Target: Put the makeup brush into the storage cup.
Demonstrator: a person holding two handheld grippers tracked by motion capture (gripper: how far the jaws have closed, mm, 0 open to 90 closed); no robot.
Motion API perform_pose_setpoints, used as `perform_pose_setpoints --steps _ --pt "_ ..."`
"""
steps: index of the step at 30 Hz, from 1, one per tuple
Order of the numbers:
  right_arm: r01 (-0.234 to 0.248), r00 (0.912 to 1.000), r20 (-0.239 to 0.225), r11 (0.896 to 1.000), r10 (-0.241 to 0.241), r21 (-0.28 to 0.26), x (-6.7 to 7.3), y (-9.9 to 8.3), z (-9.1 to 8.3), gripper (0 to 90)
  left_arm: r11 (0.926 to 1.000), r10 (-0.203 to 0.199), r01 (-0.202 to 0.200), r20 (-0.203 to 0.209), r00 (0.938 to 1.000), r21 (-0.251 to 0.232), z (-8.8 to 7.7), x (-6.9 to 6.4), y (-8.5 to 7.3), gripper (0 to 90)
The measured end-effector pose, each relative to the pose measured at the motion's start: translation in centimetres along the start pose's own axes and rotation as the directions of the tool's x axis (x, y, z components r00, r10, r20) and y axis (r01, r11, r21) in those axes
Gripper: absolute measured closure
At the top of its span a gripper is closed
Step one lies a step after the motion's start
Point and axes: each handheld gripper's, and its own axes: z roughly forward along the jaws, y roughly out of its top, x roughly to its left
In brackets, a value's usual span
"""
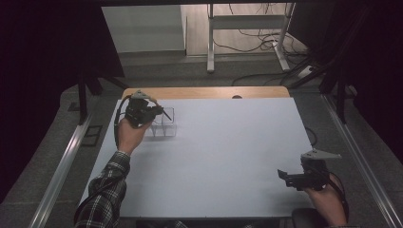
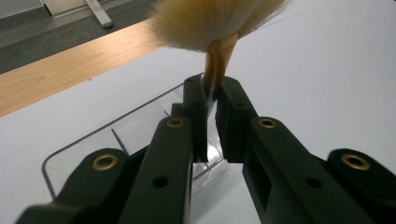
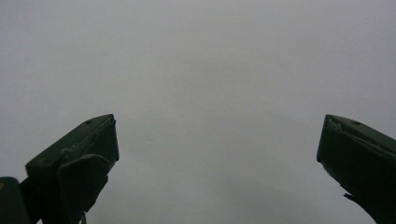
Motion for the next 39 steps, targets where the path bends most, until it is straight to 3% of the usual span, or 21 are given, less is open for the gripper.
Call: perform_pose_setpoints --steps 16,23,24,26,27,29,31,33,39 --pt "0.001 1.0 -0.008 1.0 -0.001 0.011 0.0 0.0 0.1 0.0 0.9982 0.007 -0.007 0.009 0.9999 0.059 2.1 -0.5 -1.0 82.7" --pt "0.001 0.9999 -0.012 1.0 -0.001 0.015 0.0 -0.1 0.2 0.0 0.9983 0.015 -0.016 0.014 0.9998 0.056 2.4 -0.6 -1.2 81.4" --pt "0.001 0.9999 -0.013 1.0 -0.001 0.015 0.0 -0.1 0.2 0.0 0.9989 0.007 -0.008 0.025 0.9997 0.045 2.4 -0.6 -1.2 77.6" --pt "0.001 0.9999 -0.013 1.0 -0.001 0.014 0.0 -0.1 0.2 0.0 0.9994 0.009 -0.009 0.001 1.0 0.034 2.3 -0.6 -0.9 40.4" --pt "0.001 0.9999 -0.013 1.0 -0.001 0.014 0.0 -0.1 0.2 0.0 0.9998 0.013 -0.012 -0.019 0.9997 0.017 2.1 -0.7 -0.8 30.5" --pt "0.001 0.9999 -0.013 1.0 -0.001 0.014 0.1 -0.1 0.2 0.0 0.9999 -0.007 0.007 -0.013 0.9999 0.007 2.0 -0.5 -0.6 14.0" --pt "0.001 0.9999 -0.014 1.0 0.0 0.012 0.1 0.0 0.2 0.0 0.9998 -0.016 0.016 -0.018 0.9997 0.006 1.9 -0.4 -0.6 5.8" --pt "0.0 0.9999 -0.016 1.0 0.0 0.01 0.1 0.0 0.1 0.0 0.9998 0.001 0.0 -0.007 1.0 0.018 1.9 -0.3 -0.7 2.7" --pt "0.001 0.9998 -0.018 1.0 -0.001 0.003 0.1 0.0 0.1 0.0 0.9995 0.009 -0.009 -0.008 0.9999 0.029 1.9 -0.6 -0.8 1.6"
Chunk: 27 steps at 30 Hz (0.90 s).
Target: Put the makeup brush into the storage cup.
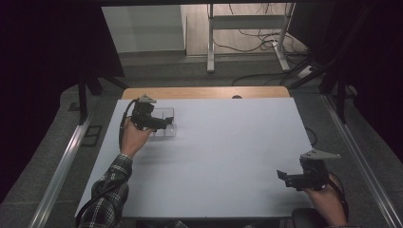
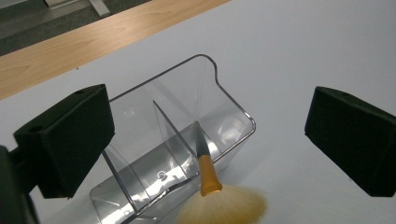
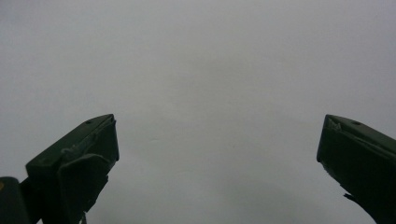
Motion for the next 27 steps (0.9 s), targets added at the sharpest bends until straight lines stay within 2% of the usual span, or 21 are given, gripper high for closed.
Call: perform_pose_setpoints --steps 11,21,24,27 --pt "-0.002 1.0 -0.004 1.0 0.002 0.001 0.0 0.0 0.0 0.0 0.9998 0.015 -0.015 -0.003 0.9999 -0.013 -0.3 -0.3 -0.3 0.0" --pt "-0.003 1.0 -0.008 1.0 0.003 0.002 0.0 0.0 0.0 0.0 0.9994 0.021 -0.021 -0.003 0.9998 -0.029 -1.4 -0.7 -0.7 0.0" --pt "0.003 1.0 -0.006 1.0 -0.003 0.001 0.1 0.1 0.1 0.0 0.9992 0.034 -0.034 -0.008 0.9994 -0.022 -1.9 -0.9 -0.8 0.0" --pt "0.009 1.0 0.0 1.0 -0.009 0.013 0.3 0.0 0.1 0.0 0.9992 0.029 -0.028 0.024 0.9993 -0.03 -2.6 -1.0 -0.8 0.0"
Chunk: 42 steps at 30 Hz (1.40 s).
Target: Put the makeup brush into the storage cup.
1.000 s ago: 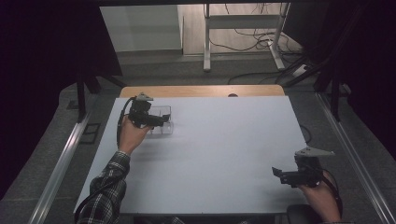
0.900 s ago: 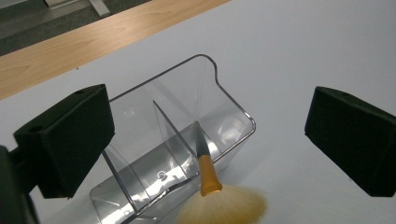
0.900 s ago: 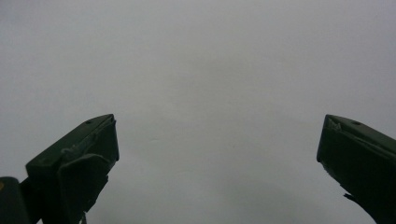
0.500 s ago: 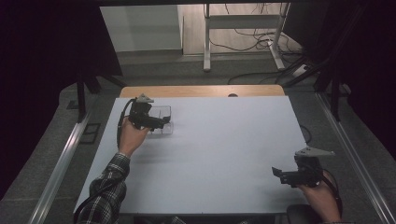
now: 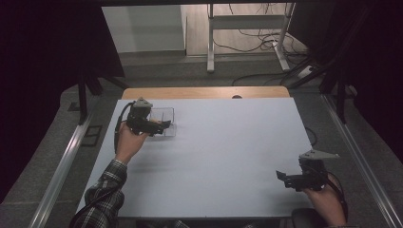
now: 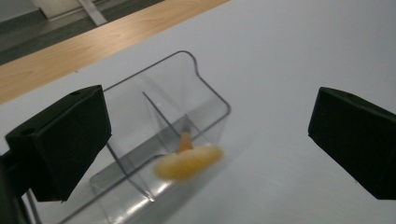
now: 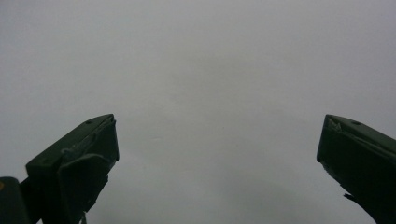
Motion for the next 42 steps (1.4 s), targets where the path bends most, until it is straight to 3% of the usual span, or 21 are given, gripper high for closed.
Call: perform_pose_setpoints --steps 5,10,13,16,22,42 --pt "-0.015 0.9999 0.007 1.0 0.015 -0.026 -0.1 0.3 -0.3 0.0 0.9998 0.008 -0.008 0.008 0.9999 -0.019 -1.0 0.0 0.3 0.0" --pt "0.004 1.0 0.009 1.0 -0.003 -0.016 0.2 0.4 0.0 0.0 0.9997 0.024 -0.024 -0.021 0.9995 0.01 -0.9 -0.2 -0.9 0.0" --pt "0.008 1.0 0.0 1.0 -0.008 -0.02 0.2 0.4 0.0 0.0 1.0 -0.007 0.007 -0.02 0.9998 -0.003 -1.1 -0.1 -1.5 0.0" --pt "-0.005 0.9999 -0.011 1.0 0.005 -0.028 0.0 0.3 -0.1 0.0 1.0 0.008 -0.007 -0.035 0.9993 0.005 -1.4 -0.3 -1.8 0.0" --pt "-0.008 0.9998 -0.02 1.0 0.007 -0.03 0.0 0.3 -0.2 0.0 0.9999 -0.016 0.016 -0.03 0.9994 -0.001 -1.8 -0.1 -2.3 0.0" --pt "-0.004 0.9995 -0.031 1.0 0.004 -0.024 0.0 0.2 -0.2 0.0 0.9998 0.017 -0.017 -0.032 0.9993 -0.001 -3.0 -1.0 -3.7 0.0"
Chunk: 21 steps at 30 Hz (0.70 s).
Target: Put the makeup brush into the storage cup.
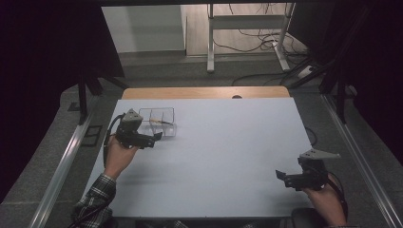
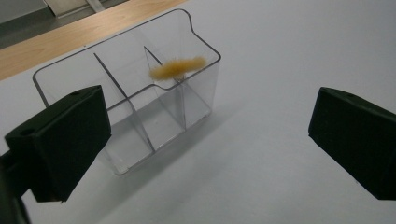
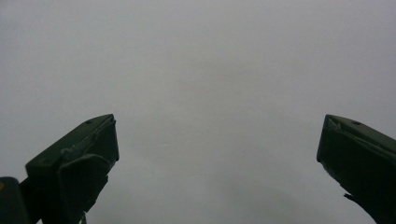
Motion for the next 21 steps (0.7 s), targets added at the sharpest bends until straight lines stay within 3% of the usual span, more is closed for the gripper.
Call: perform_pose_setpoints --steps 21 --pt "0.002 1.0 -0.002 1.0 -0.002 0.0 -0.1 -0.1 0.0 0.0 0.9995 -0.028 0.027 -0.014 0.9995 -0.013 -2.7 0.0 -2.8 0.0"
